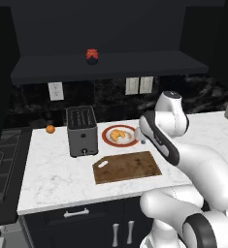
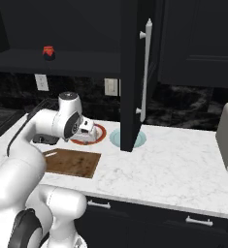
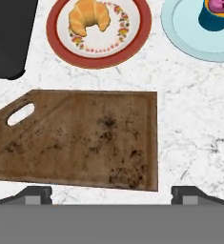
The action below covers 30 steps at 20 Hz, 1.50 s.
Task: From the different types of pastries on the counter, select a croissant and place it on the cutting board. Then retrieve a jar of jam from the cabinet and place it alongside the croissant on the cutting board.
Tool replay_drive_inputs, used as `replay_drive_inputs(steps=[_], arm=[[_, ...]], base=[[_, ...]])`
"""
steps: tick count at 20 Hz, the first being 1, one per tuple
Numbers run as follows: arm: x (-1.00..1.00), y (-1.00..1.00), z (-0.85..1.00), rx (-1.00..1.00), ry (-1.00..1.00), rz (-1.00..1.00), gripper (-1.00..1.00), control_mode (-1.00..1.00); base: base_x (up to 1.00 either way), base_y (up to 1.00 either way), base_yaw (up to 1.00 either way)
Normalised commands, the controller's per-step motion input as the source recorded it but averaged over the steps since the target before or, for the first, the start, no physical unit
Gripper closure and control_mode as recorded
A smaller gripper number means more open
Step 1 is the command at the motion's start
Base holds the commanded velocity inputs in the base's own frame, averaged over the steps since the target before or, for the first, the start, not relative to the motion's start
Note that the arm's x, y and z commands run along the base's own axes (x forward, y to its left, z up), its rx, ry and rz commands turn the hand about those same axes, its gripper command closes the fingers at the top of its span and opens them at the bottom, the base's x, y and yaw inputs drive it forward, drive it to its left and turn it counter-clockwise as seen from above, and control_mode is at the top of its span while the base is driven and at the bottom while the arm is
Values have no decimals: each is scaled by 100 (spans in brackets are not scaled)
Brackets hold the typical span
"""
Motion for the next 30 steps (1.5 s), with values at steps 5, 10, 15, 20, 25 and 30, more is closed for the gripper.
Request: replay_drive_inputs(steps=[5, 10, 15, 20, 25, 30], arm=[[41, 0, -24, 10, -3, 0, -100, -100], [33, 3, -5, 0, 2, -2, -100, -100], [84, 27, 0, 0, 8, -9, -100, -100], [98, 42, 0, 0, 12, -13, -100, -100], [33, 0, 0, 0, 4, 0, -100, -100], [94, 1, 0, 0, 7, -1, -100, -100]], base=[[0, 0, 0], [0, 0, 0], [0, 0, 0], [0, 0, 0], [0, 0, 0], [0, 0, 0]])
